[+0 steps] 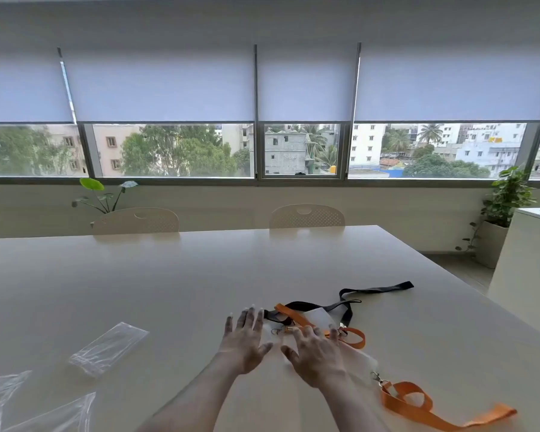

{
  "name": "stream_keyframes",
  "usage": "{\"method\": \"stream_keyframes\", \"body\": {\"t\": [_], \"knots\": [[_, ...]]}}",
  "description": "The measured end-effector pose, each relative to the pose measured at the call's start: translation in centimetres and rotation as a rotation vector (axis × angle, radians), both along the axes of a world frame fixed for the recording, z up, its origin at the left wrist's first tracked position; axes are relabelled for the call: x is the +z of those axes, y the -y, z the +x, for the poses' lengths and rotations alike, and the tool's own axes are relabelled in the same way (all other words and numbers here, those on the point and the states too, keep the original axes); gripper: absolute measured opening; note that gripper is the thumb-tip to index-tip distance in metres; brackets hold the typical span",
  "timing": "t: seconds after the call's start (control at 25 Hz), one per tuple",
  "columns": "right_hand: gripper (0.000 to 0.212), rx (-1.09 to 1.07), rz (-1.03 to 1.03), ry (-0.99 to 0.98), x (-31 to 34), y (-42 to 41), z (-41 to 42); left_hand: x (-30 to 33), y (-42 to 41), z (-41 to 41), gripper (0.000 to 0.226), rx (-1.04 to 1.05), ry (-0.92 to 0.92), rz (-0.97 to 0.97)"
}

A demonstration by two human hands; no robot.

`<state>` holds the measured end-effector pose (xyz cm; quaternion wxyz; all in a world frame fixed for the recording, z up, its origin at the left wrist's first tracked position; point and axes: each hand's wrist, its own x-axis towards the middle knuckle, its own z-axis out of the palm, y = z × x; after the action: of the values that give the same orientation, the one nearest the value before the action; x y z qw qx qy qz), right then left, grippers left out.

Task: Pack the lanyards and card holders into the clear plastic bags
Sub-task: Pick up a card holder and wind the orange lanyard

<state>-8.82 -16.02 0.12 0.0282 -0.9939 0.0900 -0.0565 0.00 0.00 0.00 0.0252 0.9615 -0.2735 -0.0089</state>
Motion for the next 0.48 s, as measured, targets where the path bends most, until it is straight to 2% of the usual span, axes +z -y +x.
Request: {"method": "stream_keyframes", "body": {"t": [0.12,0.2,0.4,0.48], "knots": [[0.068,0.018,-0.022,0.033,-1.4,-0.7,-0.7,-0.8,-0.6,0.2,0.074,0.070,-0.086,0.085],[0.066,0.032,-0.026,0.080,-2.0,-1.3,-0.9,-1.0,-0.8,0.3,0.070,0.098,-0.154,0.071],[0.062,0.067,0.005,0.132,-1.4,-2.2,-0.6,-0.7,-0.5,0.6,0.060,0.071,-0.030,0.004],[0.061,0.066,0.003,0.133,-1.1,-2.3,-0.4,-0.7,-0.5,0.7,0.060,0.074,-0.036,-0.018]]}}
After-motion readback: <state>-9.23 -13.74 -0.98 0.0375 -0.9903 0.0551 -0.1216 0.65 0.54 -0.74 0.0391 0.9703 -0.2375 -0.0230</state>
